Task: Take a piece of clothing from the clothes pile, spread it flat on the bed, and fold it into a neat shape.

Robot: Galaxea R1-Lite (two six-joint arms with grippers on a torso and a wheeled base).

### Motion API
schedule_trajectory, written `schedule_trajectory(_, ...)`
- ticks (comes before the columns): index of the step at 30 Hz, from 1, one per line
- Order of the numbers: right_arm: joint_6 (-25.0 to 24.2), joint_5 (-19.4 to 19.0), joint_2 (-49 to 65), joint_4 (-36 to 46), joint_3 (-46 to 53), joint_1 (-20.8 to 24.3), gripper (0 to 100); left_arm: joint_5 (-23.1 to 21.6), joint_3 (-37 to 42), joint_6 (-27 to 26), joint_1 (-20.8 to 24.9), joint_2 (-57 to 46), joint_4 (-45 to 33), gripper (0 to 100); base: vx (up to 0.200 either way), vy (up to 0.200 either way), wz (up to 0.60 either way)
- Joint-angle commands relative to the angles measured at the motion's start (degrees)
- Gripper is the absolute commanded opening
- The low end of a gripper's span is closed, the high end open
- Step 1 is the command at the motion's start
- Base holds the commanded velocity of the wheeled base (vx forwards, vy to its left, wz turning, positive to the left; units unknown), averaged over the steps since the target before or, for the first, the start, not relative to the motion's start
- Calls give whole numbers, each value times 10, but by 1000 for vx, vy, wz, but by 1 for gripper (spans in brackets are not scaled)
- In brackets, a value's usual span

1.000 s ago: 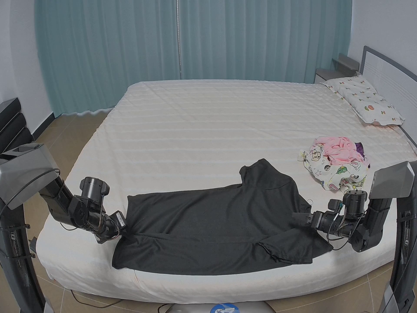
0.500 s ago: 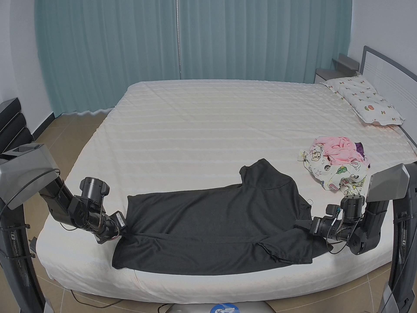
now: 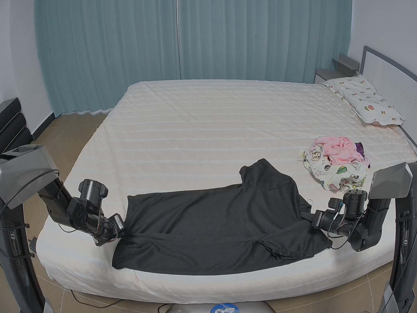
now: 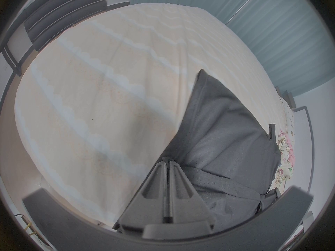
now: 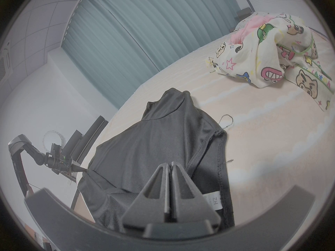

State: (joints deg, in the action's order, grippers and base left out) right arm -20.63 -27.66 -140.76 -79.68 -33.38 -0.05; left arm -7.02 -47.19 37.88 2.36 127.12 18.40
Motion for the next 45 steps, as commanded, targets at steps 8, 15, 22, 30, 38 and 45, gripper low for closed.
schedule_trajectory(8, -2, 0, -10, 0, -17, 0, 0, 8, 3, 0, -4, 1, -1, 0, 0, 0, 0)
schedule_trajectory(15, -5, 0, -28, -1, -30, 5, 100, 10, 0, 1, -3, 1, -1, 100, 0, 0, 0)
schedule_trajectory(22, -111, 25, 36, -34, 13, 0, 100, 3, -1, 4, -5, -2, -1, 100, 0, 0, 0)
schedule_trajectory(30, -289, 132, 160, -29, 182, 70, 100, -83, 3, 27, -36, -30, 5, 100, 0, 0, 0)
schedule_trajectory(38, -301, 210, 126, 8, 212, 127, 100, -142, -4, 71, -42, -43, 6, 100, 0, 0, 0)
schedule_trajectory(45, -299, 270, 101, 15, 220, 153, 100, -142, -6, 71, -44, -42, 6, 100, 0, 0, 0)
